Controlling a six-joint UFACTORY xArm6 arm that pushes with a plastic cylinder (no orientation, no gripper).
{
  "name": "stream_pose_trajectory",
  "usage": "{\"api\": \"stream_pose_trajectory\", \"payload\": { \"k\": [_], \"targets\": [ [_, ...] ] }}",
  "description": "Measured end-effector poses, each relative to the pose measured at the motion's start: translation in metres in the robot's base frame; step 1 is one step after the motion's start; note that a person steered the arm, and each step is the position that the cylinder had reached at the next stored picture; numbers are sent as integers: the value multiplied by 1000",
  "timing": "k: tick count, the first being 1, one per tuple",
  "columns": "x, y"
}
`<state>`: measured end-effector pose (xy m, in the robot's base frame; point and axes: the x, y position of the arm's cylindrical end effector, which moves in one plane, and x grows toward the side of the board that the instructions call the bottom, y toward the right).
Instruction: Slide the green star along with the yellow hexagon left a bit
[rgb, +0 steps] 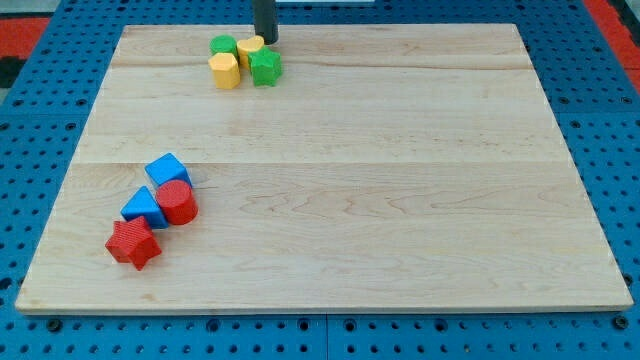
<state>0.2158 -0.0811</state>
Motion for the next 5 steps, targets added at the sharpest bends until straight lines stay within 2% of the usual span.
{"api": "stream_pose_trajectory", "payload": {
  "k": [1,2,3,4,5],
  "targets": [
    [-8,34],
    [-4,94],
    [34,109],
    [63,102],
    [71,67]
  ]
}}
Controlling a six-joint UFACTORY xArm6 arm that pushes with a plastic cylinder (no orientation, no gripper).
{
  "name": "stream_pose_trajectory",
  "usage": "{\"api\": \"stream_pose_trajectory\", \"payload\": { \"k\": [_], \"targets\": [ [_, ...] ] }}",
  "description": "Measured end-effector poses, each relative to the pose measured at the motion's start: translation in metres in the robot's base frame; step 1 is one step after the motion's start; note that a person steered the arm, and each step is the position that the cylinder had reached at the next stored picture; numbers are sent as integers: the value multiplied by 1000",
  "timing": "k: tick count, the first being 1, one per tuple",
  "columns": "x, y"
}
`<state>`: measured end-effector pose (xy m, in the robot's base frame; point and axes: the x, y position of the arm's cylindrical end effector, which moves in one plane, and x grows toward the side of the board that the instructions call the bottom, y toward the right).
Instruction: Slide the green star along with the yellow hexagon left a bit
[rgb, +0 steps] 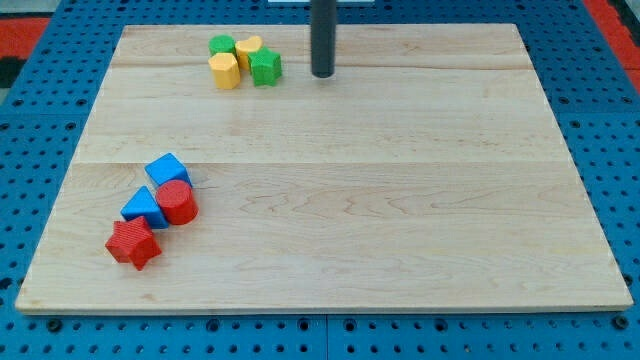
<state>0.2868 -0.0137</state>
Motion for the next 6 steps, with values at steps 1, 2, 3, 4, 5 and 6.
{"api": "stream_pose_trajectory", "payload": {
  "k": [1,2,3,4,5,6],
  "targets": [
    [0,-12],
    [0,-35],
    [0,-62],
    [1,-62],
    [3,-31],
    [3,-2]
  ]
}}
